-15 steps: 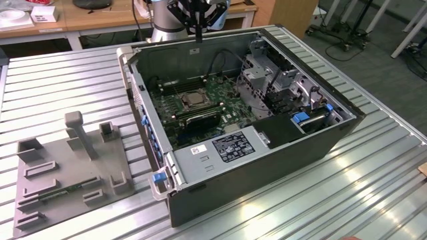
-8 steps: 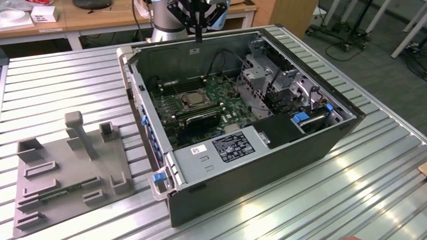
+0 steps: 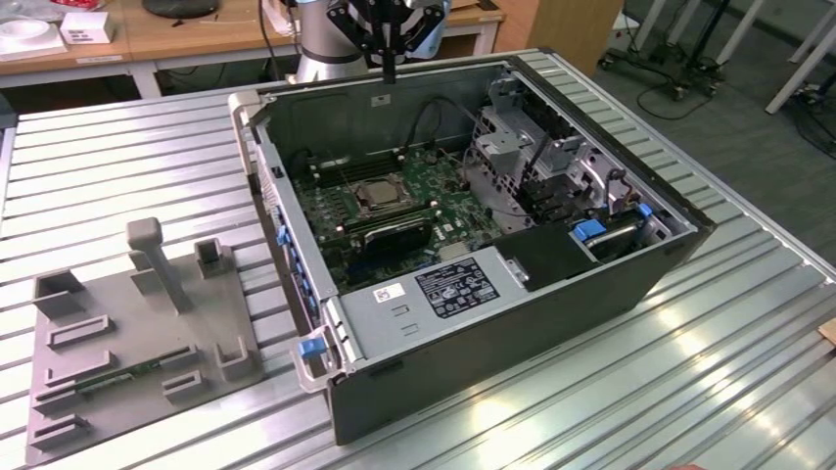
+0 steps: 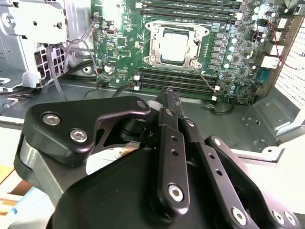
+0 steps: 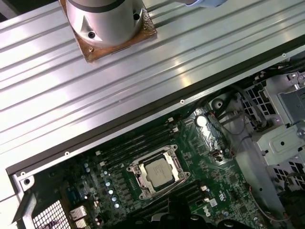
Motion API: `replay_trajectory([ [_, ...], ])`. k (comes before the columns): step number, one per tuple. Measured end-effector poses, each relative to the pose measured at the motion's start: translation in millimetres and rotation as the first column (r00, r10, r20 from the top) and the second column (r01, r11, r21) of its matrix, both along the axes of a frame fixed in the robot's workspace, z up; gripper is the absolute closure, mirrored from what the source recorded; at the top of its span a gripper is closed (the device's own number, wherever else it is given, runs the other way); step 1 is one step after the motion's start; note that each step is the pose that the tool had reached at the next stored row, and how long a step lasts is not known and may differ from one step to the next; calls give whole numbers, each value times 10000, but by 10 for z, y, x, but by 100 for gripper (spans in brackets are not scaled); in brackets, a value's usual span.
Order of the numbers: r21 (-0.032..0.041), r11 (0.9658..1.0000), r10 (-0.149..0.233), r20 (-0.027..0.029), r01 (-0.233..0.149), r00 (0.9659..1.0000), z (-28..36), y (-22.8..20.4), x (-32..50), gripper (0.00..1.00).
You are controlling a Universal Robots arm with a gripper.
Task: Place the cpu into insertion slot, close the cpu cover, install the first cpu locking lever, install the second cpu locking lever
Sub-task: 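Close the cpu cover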
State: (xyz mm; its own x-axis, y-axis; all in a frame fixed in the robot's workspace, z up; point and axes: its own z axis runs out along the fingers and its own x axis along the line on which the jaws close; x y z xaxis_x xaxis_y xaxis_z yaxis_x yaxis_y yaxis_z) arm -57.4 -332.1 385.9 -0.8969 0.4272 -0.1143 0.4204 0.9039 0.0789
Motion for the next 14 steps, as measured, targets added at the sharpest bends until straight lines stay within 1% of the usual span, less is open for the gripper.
replay_trajectory([
  [4, -1, 9998, 174, 0, -174, 9998, -1, 0, 0, 90],
  [10, -7, 9998, 191, 0, -191, 9998, -2, 0, 0, 90],
  [14, -189, 9986, 490, -36, -491, 9988, -11, 0, 0, 90],
])
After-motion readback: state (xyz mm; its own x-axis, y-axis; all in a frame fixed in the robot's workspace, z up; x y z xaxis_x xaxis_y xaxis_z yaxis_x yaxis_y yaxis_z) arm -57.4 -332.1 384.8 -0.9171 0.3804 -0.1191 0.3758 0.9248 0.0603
